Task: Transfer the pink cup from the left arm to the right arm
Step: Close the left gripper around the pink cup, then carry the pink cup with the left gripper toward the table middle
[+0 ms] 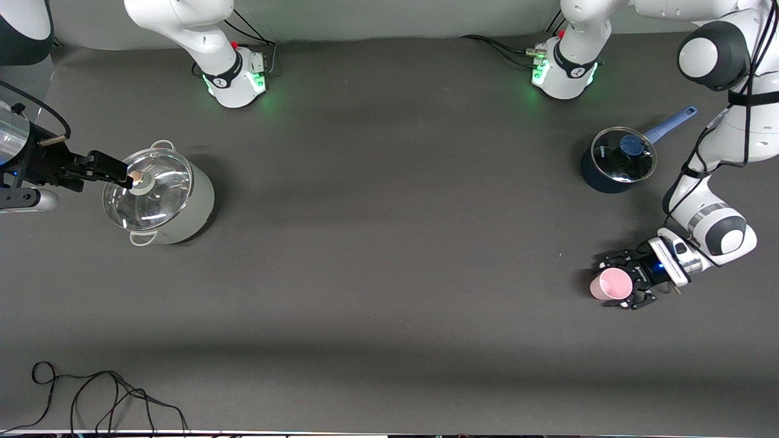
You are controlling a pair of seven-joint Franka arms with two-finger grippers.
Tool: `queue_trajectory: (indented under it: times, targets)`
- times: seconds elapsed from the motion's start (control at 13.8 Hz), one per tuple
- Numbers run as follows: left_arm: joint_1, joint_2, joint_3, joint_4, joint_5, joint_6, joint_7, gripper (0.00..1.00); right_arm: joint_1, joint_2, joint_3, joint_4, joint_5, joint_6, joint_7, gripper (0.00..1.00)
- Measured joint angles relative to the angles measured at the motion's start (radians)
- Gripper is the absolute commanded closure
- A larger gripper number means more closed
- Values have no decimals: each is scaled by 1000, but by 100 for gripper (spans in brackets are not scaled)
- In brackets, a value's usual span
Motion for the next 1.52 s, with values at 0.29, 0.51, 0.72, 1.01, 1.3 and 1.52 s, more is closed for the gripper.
queue_trajectory:
  times: [0.29, 0.51, 0.72, 1.01, 1.3, 1.52]
  targets:
    - [0, 0, -4, -5, -12, 3, 2, 58, 0, 0, 0, 0, 0, 0, 0, 0]
    - [-1, -3, -25, -6, -41, 4, 0, 66, 0, 0, 0, 0, 0, 0, 0, 0]
    - [-2, -53, -133, -55, -105, 85, -8, 69, 0, 0, 0, 0, 0, 0, 0, 0]
    - [-6, -212, -399, -224, -321, 389, -9, 69, 0, 0, 0, 0, 0, 0, 1, 0]
    - [-16, -401, -652, -401, -549, 579, -9, 68, 0, 0, -1, 0, 0, -10, 103, 1]
    - [-15, -502, -823, -464, -700, 697, -9, 68, 3, 0, 7, 1, 13, -25, 282, 4]
